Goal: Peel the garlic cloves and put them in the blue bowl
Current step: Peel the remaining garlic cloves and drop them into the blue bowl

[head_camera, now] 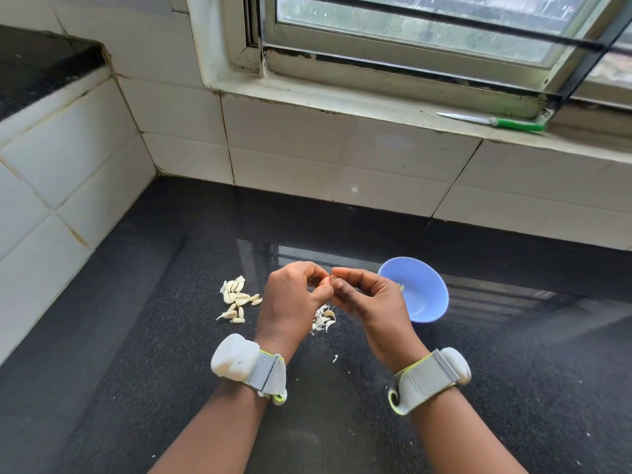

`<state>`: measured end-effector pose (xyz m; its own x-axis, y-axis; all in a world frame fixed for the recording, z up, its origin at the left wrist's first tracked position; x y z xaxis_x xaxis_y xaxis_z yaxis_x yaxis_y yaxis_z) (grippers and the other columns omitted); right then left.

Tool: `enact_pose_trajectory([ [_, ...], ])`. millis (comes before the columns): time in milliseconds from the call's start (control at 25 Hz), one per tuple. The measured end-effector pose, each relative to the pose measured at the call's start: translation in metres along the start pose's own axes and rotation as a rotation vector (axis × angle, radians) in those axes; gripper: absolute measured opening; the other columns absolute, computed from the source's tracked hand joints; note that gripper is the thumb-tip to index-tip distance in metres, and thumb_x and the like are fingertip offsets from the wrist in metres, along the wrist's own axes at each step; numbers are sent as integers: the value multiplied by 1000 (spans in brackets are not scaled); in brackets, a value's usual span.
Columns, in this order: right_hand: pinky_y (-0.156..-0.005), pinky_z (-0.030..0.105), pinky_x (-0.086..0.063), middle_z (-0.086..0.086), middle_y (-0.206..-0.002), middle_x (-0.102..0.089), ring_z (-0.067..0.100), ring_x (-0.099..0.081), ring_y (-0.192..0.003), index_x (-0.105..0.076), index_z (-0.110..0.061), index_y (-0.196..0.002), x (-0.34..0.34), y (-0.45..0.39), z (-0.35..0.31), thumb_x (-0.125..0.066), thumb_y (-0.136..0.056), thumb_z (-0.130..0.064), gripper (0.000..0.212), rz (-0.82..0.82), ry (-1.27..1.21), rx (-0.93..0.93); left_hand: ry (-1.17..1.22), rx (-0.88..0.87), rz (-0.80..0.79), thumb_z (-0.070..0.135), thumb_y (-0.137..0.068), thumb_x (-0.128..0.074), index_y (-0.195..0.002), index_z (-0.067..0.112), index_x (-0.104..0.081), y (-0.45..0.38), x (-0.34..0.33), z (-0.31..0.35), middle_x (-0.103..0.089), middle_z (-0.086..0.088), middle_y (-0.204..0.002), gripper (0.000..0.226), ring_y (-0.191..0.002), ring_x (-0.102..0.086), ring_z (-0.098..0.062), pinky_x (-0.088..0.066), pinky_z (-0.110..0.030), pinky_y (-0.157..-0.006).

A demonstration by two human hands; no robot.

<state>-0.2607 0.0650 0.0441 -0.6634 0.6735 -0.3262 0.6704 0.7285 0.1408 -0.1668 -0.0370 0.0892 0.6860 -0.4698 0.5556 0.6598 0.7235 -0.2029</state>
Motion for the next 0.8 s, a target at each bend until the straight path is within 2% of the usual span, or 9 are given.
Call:
enact_pose_trajectory([
  [120,-72,25,-58,10,-87,-75,18,-72,-82,-67,2,-101,0,0,6,-67,-77,-4,25,10,-88,-58,52,58,11,22,-79,-71,-73,18,-70,0,2,-6,-63,13,-65,7,-64,-58,5,-41,-9,-59],
  [280,-72,23,-59,11,-87,-74,17,-72,-82,-66,0,-103,2,1,9,-61,-84,3,20,39,-166,-111,99,92,18,22,-79,-72,-74,18,-70,0,3,-8,-65,13,-64,7,-63,-59,5,-44,-11,-58],
  [440,-74,22,-59,11,-88,-74,18,-72,-86,-66,0,-104,2,0,9,-64,-78,-3,26,55,-198,-136,91,125,13,17,-81,-69,-76,18,-70,2,2,-14,-63,13,-63,5,-59,-57,3,-39,-6,-54],
  [520,-73,22,-59,11,-88,-74,18,-72,-86,-67,0,-103,5,0,9,-63,-80,-2,23,74,-200,-141,26,151,-9,20,-86,-64,-82,16,-70,2,1,-22,-65,10,-69,9,-62,-57,-2,-38,-10,-55],
  [640,-73,23,-59,13,-91,-73,20,-72,-88,-67,0,-103,8,0,14,-62,-83,-5,22,89,-225,-173,-90,185,-58,34,-96,-48,-85,14,-70,3,-4,-30,-68,0,-78,32,-75,-59,-18,-39,-29,-65],
  [680,-74,23,-59,13,-91,-73,20,-72,-89,-67,0,-104,7,0,15,-62,-83,-8,23,85,-246,-188,-120,187,-67,38,-97,-45,-82,13,-69,4,-6,-33,-65,0,-75,38,-75,-58,-19,-36,-30,-64],
  [760,-73,21,-59,11,-89,-74,19,-72,-88,-66,1,-103,10,-3,11,-62,-82,-10,23,99,-273,-182,-169,174,-78,39,-94,-51,-76,14,-66,6,-10,-35,-59,2,-71,34,-72,-55,-18,-30,-27,-60],
  [800,-72,20,-58,9,-87,-74,17,-72,-86,-66,0,-101,17,-5,5,-62,-83,-7,20,120,-253,-150,-160,166,-75,34,-91,-58,-78,16,-65,7,-11,-36,-59,4,-73,23,-72,-55,-16,-32,-26,-61],
])
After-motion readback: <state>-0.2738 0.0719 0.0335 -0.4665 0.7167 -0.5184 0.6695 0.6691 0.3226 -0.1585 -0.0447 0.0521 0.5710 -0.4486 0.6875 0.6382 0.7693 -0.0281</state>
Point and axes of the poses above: each hand's wrist, its own y-axis away from the middle knuckle, its own x-axis out of the back of the hand, z = x × y, the point moved 10 cm from there along -y, towards the middle knuckle
